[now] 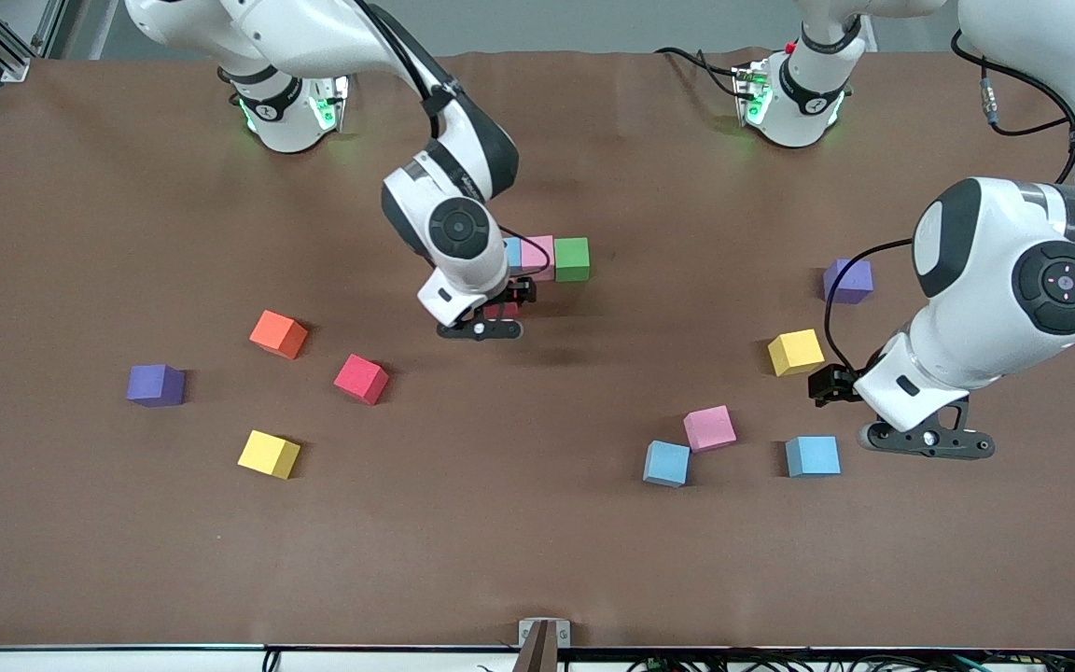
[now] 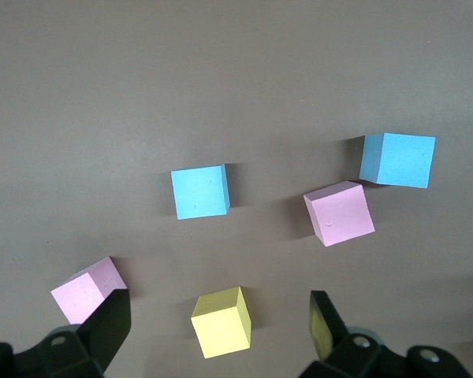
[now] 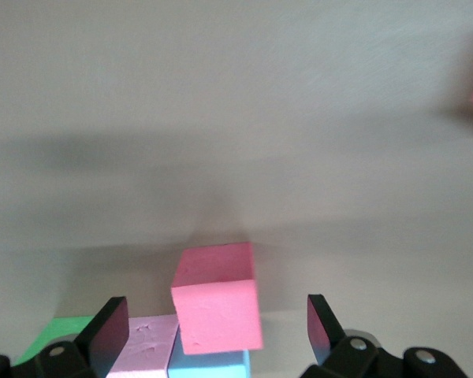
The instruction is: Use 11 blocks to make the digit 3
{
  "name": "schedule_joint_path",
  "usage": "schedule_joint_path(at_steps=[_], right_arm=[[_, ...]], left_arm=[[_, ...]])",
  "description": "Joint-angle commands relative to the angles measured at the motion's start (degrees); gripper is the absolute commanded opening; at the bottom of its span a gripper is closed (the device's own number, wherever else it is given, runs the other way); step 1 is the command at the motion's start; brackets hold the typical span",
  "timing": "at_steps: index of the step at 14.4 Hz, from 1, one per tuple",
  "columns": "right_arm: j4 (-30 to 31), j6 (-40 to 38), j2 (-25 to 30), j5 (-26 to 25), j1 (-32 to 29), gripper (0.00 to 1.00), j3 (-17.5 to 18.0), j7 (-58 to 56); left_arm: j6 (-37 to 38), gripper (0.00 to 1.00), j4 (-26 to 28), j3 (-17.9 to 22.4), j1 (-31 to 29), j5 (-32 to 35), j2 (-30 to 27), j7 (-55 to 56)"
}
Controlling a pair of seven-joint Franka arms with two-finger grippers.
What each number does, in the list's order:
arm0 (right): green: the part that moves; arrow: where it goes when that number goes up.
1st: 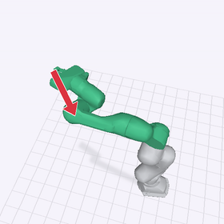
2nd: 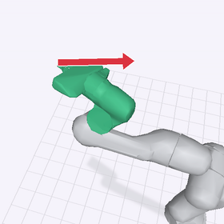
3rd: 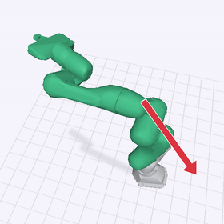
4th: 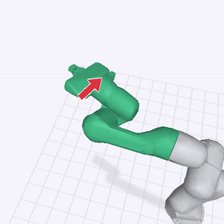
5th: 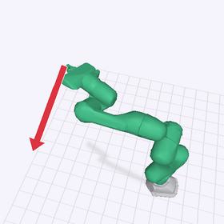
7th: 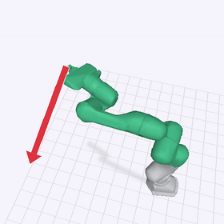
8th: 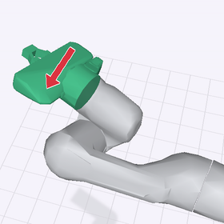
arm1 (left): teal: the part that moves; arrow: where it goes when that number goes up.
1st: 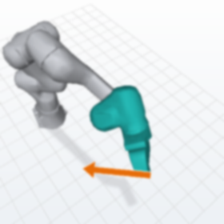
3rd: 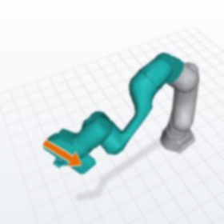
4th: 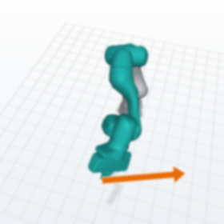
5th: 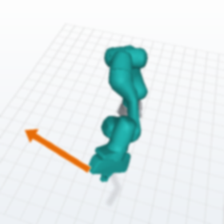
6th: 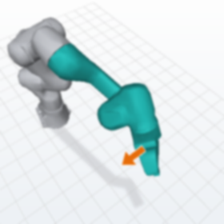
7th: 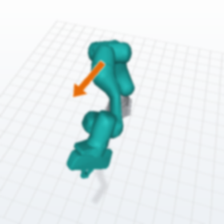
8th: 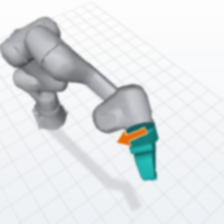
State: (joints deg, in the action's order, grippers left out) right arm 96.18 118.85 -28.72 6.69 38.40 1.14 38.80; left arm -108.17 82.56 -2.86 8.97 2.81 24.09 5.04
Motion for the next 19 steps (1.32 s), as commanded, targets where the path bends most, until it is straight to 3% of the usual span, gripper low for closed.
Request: schedule_joint_path(at_steps=[1, 10, 14, 19], right_arm=[[-0.2, -3.1, 3.5, 0.9, -4.0, 1.00, -1.9, 0.0], [-0.2, -1.0, 3.5, 0.3, -14.6, 1.00, -6.1, 0.3], [-0.2, 4.0, 0.3, -0.8, -15.7, 1.00, -6.1, -0.1], [0.4, 4.5, -3.8, -0.8, -15.6, 1.00, -6.1, -0.2]], left_arm=[[0.7, 1.00, 0.1, 0.0, 0.3, 0.2, -0.7, -0.3], [6.4, 1.00, 0.0, -0.2, -0.4, -0.4, -6.0, -1.4], [6.4, 1.00, 0.1, -0.1, -0.4, -0.6, -6.2, -1.4], [8.0, 1.00, 0.2, 0.0, -0.4, -0.3, -6.2, -1.1]])
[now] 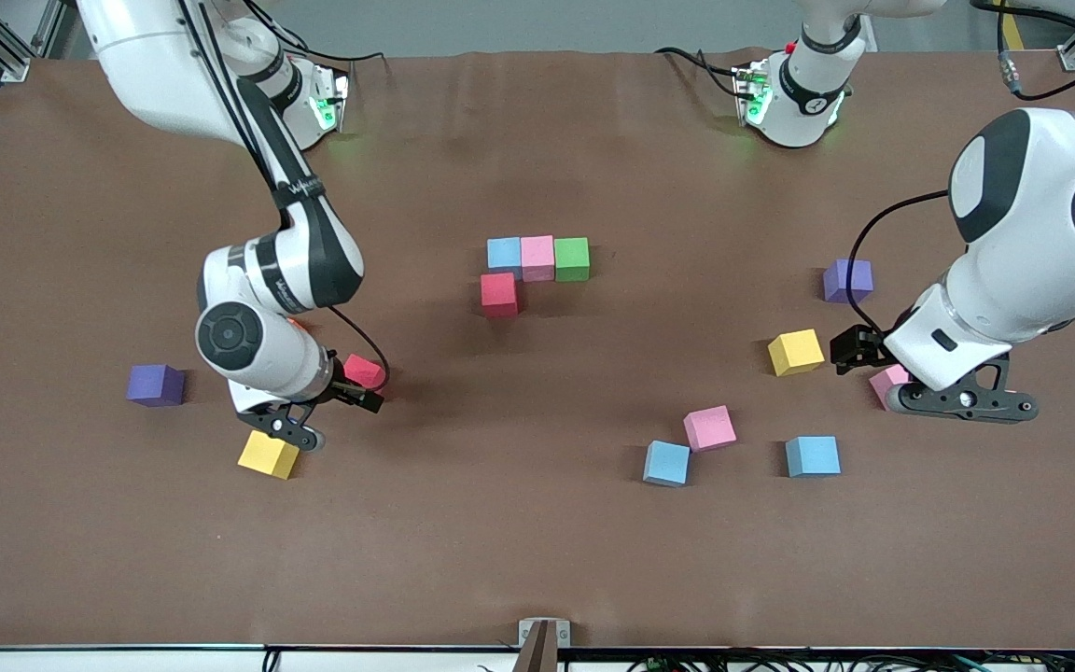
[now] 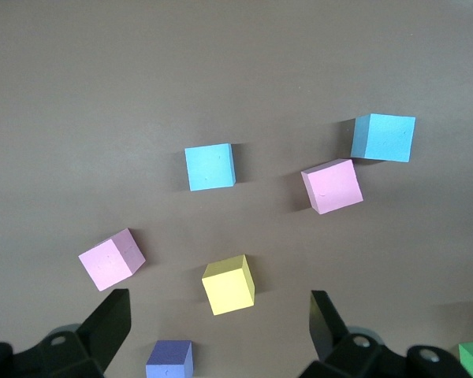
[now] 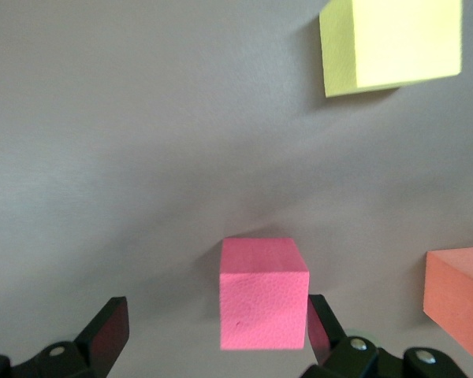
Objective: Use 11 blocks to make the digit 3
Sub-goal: 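Reach the right gripper to the pink cube near the red cube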
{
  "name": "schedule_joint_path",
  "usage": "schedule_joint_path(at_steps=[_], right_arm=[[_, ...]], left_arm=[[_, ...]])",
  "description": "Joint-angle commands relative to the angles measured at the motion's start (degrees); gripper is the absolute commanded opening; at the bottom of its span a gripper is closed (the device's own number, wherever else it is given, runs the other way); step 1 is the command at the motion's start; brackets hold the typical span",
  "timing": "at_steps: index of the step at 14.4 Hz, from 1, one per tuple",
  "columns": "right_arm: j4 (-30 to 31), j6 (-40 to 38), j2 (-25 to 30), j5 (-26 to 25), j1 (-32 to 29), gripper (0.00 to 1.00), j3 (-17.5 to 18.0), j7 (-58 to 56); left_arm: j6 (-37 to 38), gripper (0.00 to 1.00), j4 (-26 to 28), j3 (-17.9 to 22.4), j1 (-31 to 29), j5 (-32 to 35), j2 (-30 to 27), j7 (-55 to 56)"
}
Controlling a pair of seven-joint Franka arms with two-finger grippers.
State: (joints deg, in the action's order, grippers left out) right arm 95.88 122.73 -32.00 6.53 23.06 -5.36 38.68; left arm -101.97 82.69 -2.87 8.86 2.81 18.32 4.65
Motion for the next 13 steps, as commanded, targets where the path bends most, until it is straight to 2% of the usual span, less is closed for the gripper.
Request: schedule_joint_path(at_steps=[1, 3, 13], right_arm=[[0.7, 0.7, -1.0, -1.0, -0.4, 1.00, 0.4, -0.2], [1.3, 2.4, -1.7, -4.1, -0.4, 1.00, 0.4, -1.0], [6.9, 2.5, -0.8, -3.4, -0.9, 1.00, 0.8, -0.2]], left_arm=[[3.1, 1.00, 0.1, 0.0, -0.3, -0.2, -0.4, -0.8], [3.5, 1.00, 0.3, -0.1, 0.0, -0.1, -0.5, -0.8], [4.0, 1.00, 0.7, -0.9, 0.2, 0.1, -0.6, -0.8]])
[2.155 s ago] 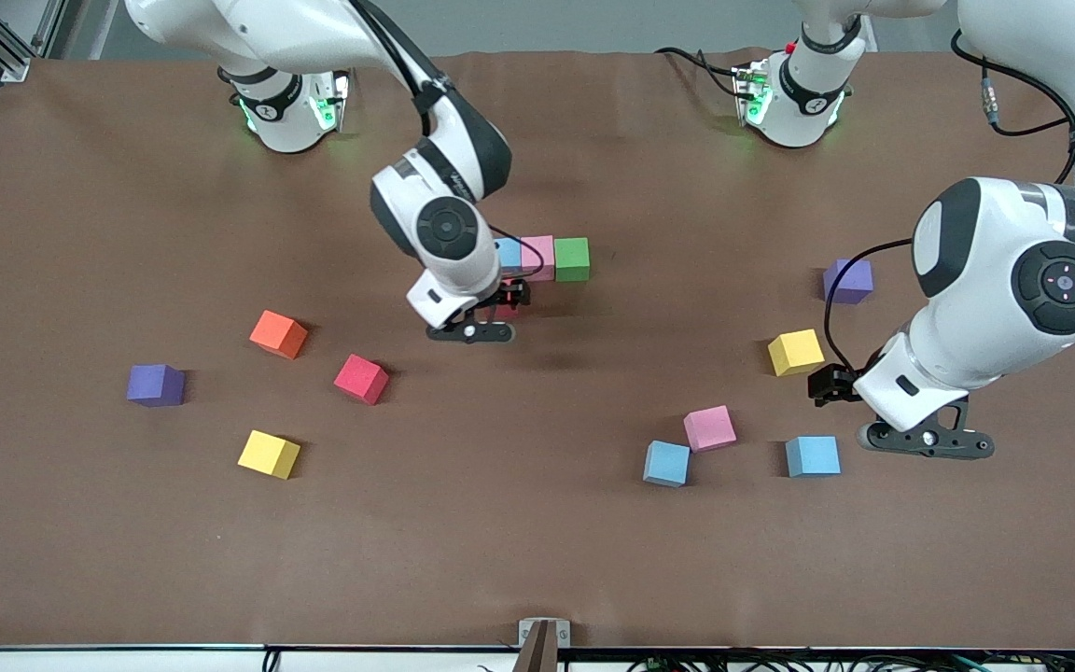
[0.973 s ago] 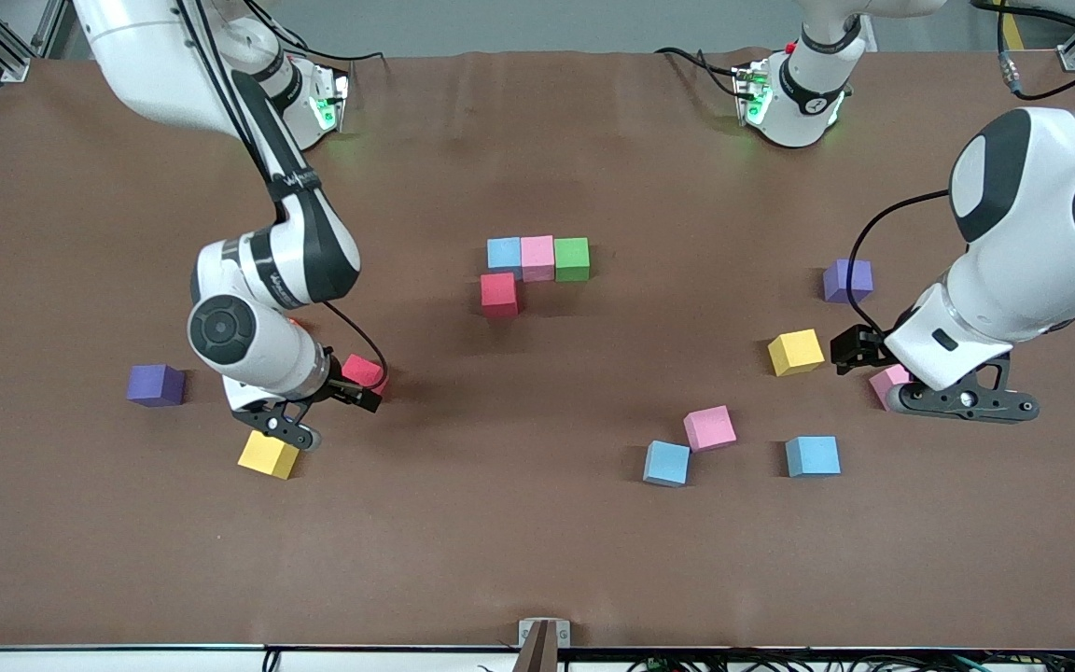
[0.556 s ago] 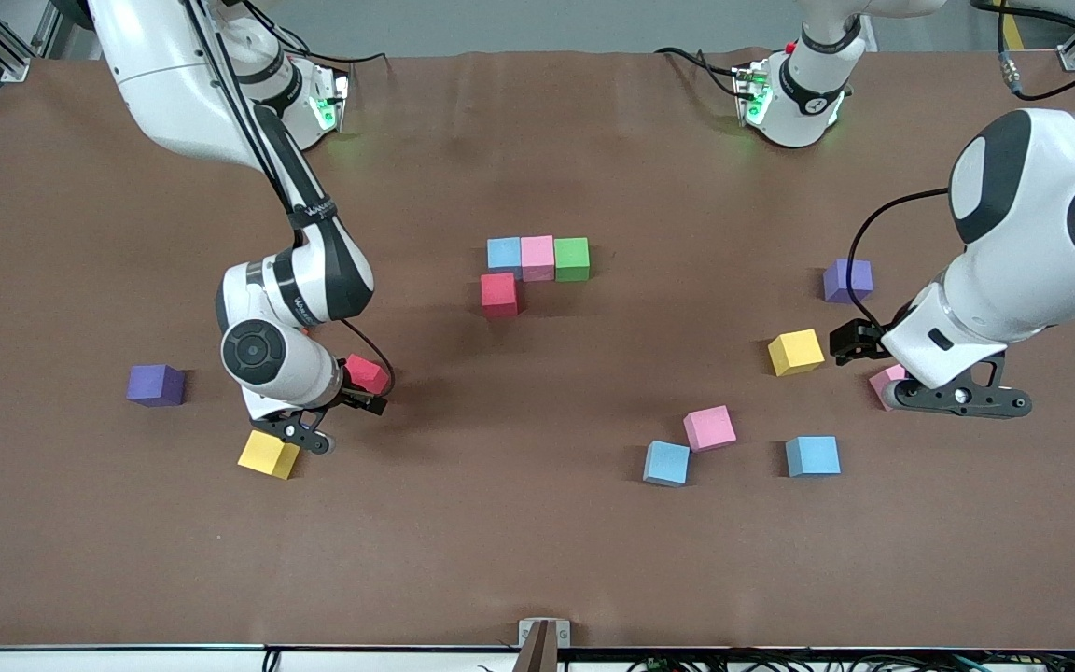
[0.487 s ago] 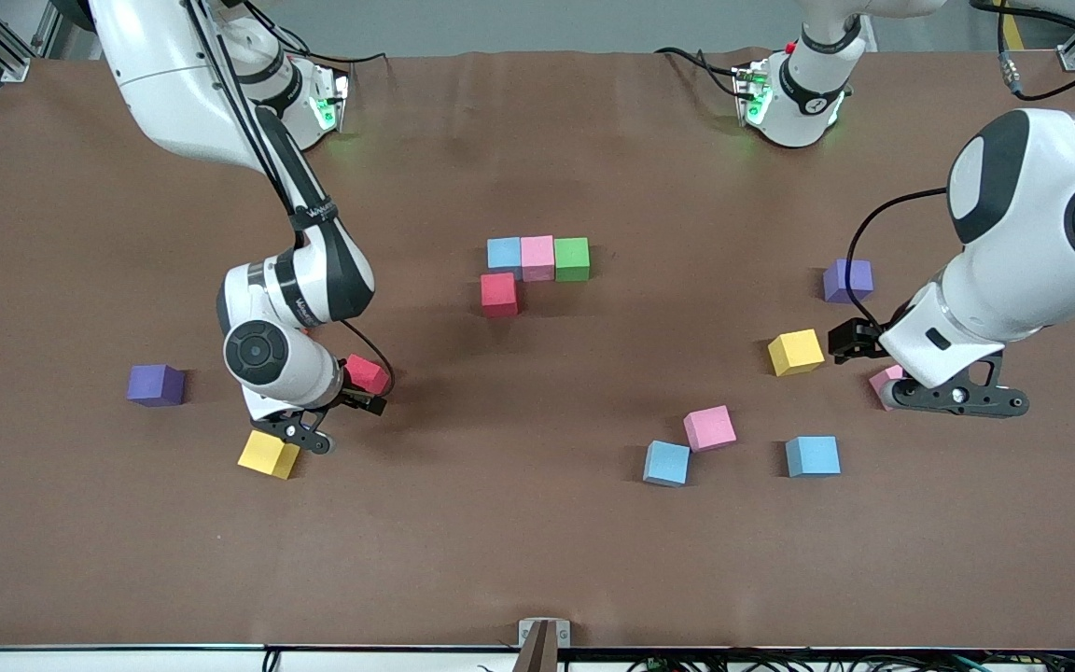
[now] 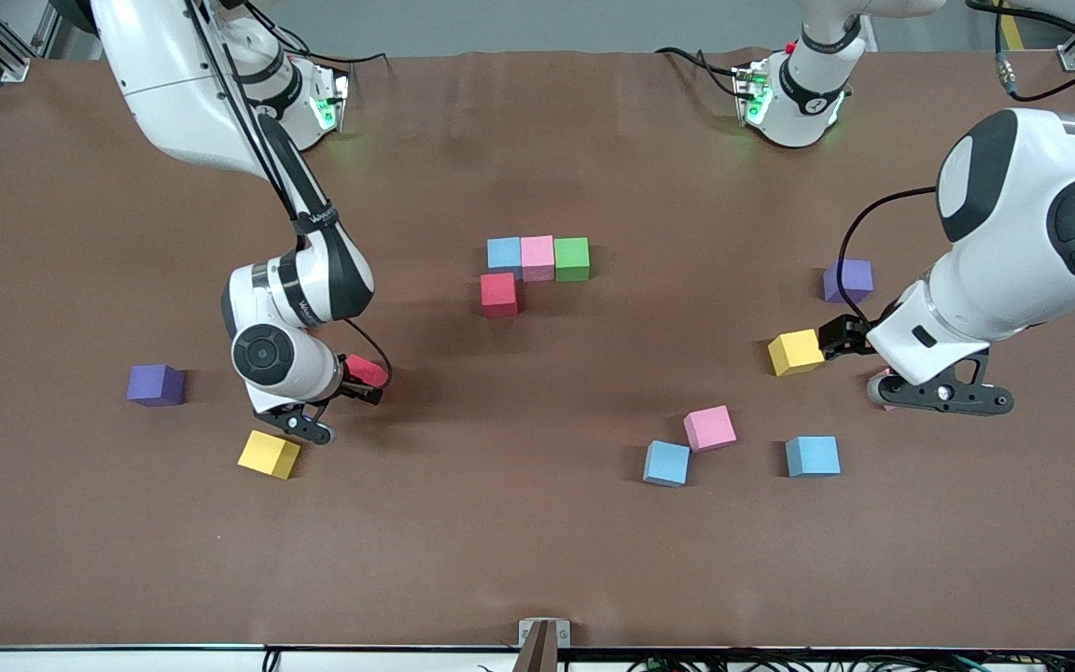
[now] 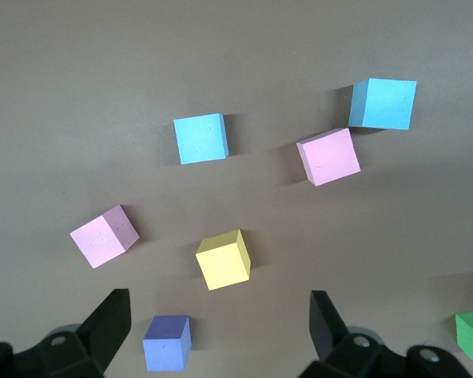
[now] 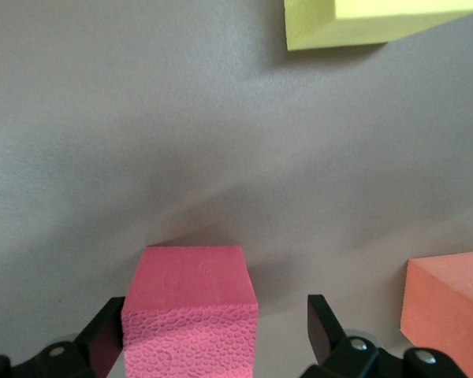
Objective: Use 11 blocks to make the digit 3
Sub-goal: 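Grasp the pink cube with the right gripper and lift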
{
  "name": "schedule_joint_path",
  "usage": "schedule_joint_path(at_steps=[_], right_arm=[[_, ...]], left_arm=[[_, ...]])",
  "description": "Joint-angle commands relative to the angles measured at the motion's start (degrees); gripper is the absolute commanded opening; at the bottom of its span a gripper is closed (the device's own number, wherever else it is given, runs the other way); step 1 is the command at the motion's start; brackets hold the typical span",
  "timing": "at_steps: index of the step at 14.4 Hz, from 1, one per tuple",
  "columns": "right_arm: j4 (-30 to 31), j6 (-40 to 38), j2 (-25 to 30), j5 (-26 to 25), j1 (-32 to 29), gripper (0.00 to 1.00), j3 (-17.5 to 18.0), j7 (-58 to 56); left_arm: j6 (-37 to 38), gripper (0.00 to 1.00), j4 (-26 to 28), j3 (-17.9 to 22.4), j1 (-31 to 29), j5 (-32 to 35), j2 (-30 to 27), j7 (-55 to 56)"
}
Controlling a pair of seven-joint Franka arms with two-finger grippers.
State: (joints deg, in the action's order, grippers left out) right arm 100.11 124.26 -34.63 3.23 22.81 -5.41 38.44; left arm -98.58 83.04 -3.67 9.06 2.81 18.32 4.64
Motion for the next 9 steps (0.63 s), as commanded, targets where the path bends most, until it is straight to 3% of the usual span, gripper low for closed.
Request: schedule_joint_path(at_steps=[1, 3, 6, 7, 9], right_arm=[[2.7, 1.0, 1.8, 0.0, -0.6, 1.00, 0.9, 0.1], [2.7, 1.1, 1.4, 3.6, -0.5, 1.00, 0.9, 0.0], [3.0, 2.0, 1.2, 4.0, -0.2, 1.00, 0.9, -0.2], [3.5, 2.7, 1.2, 4.0, -0.4, 0.97, 0.8, -0.3], [3.6, 3.3, 1.1, 4.0, -0.4, 0.78, 0.8, -0.3]], left_arm=[[1.0, 1.00, 0.8, -0.1, 0.0, 0.1, -0.7, -0.8], [1.4, 1.00, 1.3, -0.1, -0.2, 0.1, -0.9, -0.8], [1.8, 1.00, 1.4, -0.1, -0.2, 0.1, -0.9, -0.8], [1.9, 1.00, 1.4, -0.1, -0.2, 0.1, -0.9, -0.8], [2.2, 1.00, 1.5, -0.1, -0.2, 0.1, -0.9, -0.8]])
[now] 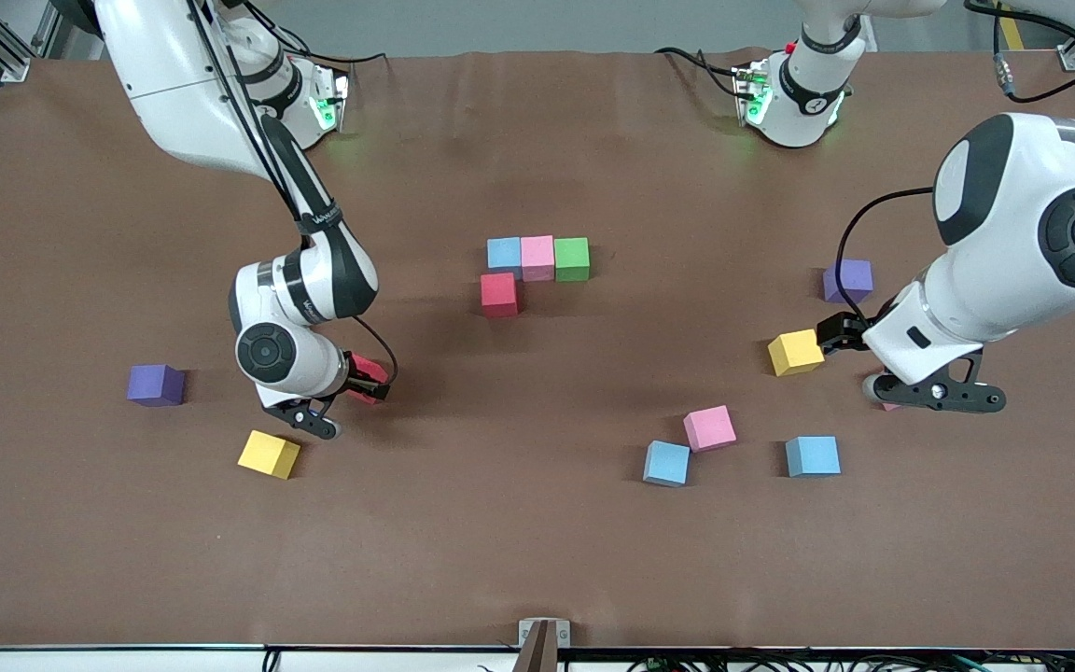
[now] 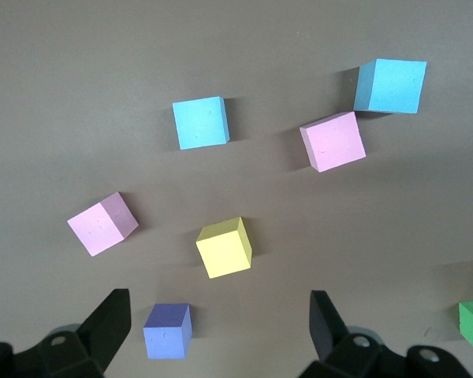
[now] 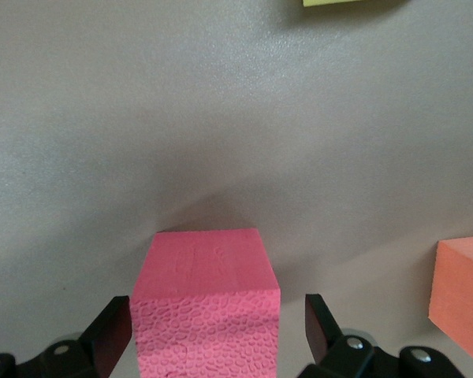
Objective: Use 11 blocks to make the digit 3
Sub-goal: 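Grasp the pink cube with the right gripper and lift, then carry the pink cube with the right gripper toward the magenta cube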
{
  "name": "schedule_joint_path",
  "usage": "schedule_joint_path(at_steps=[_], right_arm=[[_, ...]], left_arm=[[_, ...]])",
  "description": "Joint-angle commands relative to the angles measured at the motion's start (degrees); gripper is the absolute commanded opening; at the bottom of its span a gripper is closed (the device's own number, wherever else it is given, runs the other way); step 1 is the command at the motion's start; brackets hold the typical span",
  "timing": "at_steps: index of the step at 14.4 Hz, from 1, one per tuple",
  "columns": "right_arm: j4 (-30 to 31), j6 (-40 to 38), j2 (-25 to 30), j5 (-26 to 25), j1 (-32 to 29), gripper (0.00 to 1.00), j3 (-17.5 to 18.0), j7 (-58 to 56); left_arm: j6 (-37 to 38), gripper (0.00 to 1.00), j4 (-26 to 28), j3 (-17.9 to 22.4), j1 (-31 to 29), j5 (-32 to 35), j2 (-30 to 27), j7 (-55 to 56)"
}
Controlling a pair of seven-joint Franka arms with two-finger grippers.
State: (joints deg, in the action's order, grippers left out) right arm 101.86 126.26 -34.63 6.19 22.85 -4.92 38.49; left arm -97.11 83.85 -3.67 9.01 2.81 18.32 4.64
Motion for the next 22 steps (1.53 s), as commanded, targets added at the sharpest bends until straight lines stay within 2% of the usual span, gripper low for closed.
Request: schedule_joint_path(at_steps=[1, 4, 5, 8, 11, 18, 22], right_arm=[[1.8, 1.4, 1.1, 1.1, -0.3, 0.68, 0.4, -0.3], [1.2, 1.4, 1.1, 1.4, -0.6, 0.44, 0.4, -0.3], [0.9, 1.4, 1.1, 1.5, -0.5, 0.39, 0.4, -0.3], [-3.6, 1.1, 1.1, 1.5, 1.0, 0.38, 0.4, -1.1], [-7.7, 0.6, 0.7, 1.5, 5.6, 0.38, 0.4, -3.1], [-15.3, 0.5, -5.8, 1.5, 15.4, 0.38, 0.4, -3.6], [-16.1, -4.0, -7.0, 1.5, 17.6, 0.38, 0.4, -5.6]], left_arm=[[0.7, 1.00, 0.7, -0.2, -0.1, 0.1, -1.0, -0.8], [0.7, 1.00, 0.7, -0.2, -0.1, 0.1, -1.0, -0.8], [0.7, 1.00, 0.7, -0.1, -0.1, 0.1, -1.0, -0.8], [0.8, 1.00, 0.8, -0.2, -0.2, 0.1, -1.0, -0.8], [0.7, 1.00, 1.1, -0.2, -0.3, 0.1, -1.2, -0.8], [0.8, 1.00, 1.2, -0.2, -0.4, 0.1, -1.3, -0.8], [0.8, 1.00, 1.2, -0.2, -0.4, 0.1, -1.3, -0.7]])
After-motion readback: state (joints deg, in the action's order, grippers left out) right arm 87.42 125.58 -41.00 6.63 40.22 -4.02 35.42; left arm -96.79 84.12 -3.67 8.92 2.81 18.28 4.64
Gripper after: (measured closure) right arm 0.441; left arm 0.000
